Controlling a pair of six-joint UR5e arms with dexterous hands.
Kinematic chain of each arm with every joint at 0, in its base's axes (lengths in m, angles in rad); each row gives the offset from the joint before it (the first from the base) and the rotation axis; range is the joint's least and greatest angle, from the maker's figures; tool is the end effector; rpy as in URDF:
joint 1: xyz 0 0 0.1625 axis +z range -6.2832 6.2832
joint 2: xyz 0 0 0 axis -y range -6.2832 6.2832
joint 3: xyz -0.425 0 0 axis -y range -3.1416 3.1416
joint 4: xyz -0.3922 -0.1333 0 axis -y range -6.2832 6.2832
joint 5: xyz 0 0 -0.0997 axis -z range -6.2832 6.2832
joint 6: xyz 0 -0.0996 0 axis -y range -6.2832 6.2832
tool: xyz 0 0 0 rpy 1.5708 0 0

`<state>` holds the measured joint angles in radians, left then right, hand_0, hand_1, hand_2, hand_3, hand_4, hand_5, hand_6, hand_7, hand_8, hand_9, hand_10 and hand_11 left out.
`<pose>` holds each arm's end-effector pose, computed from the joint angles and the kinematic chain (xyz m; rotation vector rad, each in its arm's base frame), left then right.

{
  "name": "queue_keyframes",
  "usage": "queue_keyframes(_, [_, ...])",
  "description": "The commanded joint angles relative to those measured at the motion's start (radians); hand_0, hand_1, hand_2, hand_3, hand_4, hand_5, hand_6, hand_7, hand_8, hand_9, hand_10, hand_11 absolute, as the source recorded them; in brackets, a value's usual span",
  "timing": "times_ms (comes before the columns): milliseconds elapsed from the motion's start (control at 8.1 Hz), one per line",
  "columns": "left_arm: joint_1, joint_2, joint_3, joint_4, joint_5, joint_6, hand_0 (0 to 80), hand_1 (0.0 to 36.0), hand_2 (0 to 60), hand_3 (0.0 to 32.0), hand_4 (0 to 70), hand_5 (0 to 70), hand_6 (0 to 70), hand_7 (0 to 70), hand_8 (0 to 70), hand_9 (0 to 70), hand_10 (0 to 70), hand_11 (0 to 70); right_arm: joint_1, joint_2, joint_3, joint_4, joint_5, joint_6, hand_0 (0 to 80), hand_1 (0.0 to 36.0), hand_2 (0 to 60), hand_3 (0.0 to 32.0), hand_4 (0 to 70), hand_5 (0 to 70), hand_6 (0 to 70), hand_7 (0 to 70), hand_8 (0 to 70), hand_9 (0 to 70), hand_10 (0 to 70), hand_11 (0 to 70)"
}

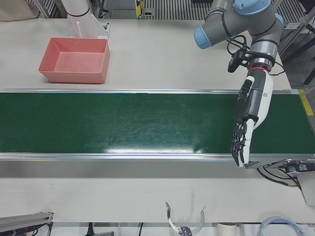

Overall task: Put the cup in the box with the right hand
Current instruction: 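Lift the cup with the right hand and carry it toward the pink tray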

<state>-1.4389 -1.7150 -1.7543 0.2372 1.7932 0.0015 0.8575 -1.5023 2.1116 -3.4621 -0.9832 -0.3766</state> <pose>-0.0396 -0.5481 0.5474 -0.3566 2.1177 -1.9311 -0.1575 -0.4701 0.4340 0.1248 -2.3239 1.8045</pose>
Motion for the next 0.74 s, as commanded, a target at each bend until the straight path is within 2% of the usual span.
queue_keyframes(0, [0.000, 0.000, -0.002, 0.001, 0.000, 0.000, 0.0, 0.0, 0.0, 0.0, 0.0, 0.0, 0.0, 0.0, 0.0, 0.0, 0.0, 0.0, -0.316, 0.014, 0.235, 0.001, 0.080, -0.247, 59.7, 33.1, 60.0, 0.0, 70.0, 15.9, 32.7, 70.0, 57.5, 70.0, 49.1, 70.0])
queue_keyframes(123, [-0.001, 0.000, -0.002, 0.001, 0.000, 0.000, 0.0, 0.0, 0.0, 0.0, 0.0, 0.0, 0.0, 0.0, 0.0, 0.0, 0.0, 0.0, -0.491, 0.016, 0.276, 0.003, 0.189, -0.308, 59.8, 32.7, 60.0, 0.0, 70.0, 15.8, 32.8, 70.0, 57.8, 70.0, 49.2, 70.0])
queue_keyframes(247, [0.000, 0.000, -0.002, 0.002, 0.000, 0.000, 0.0, 0.0, 0.0, 0.0, 0.0, 0.0, 0.0, 0.0, 0.0, 0.0, 0.0, 0.0, -0.622, 0.051, 0.274, 0.004, 0.251, -0.370, 58.6, 33.4, 60.0, 0.0, 70.0, 15.8, 32.9, 70.0, 58.1, 70.0, 49.3, 70.0])
queue_keyframes(370, [0.000, 0.000, -0.002, 0.002, 0.000, 0.000, 0.0, 0.0, 0.0, 0.0, 0.0, 0.0, 0.0, 0.0, 0.0, 0.0, 0.0, 0.0, -0.702, 0.101, 0.260, 0.012, 0.261, -0.460, 58.7, 32.5, 60.0, 0.0, 70.0, 15.6, 32.2, 70.0, 57.1, 70.0, 48.9, 69.9])
queue_keyframes(494, [0.000, 0.000, -0.002, 0.002, 0.000, 0.000, 0.0, 0.0, 0.0, 0.0, 0.0, 0.0, 0.0, 0.0, 0.0, 0.0, 0.0, 0.0, -0.756, 0.114, 0.257, 0.023, 0.274, -0.529, 57.8, 32.8, 60.0, 0.0, 70.0, 15.7, 31.7, 70.0, 56.5, 70.0, 48.7, 69.7])
queue_keyframes(617, [0.000, 0.000, -0.002, 0.002, 0.000, 0.000, 0.0, 0.0, 0.0, 0.0, 0.0, 0.0, 0.0, 0.0, 0.0, 0.0, 0.0, 0.0, -0.800, 0.116, 0.213, 0.040, 0.285, -0.528, 58.0, 31.3, 60.0, 0.0, 70.0, 15.4, 30.9, 70.0, 55.3, 70.0, 48.4, 69.2])
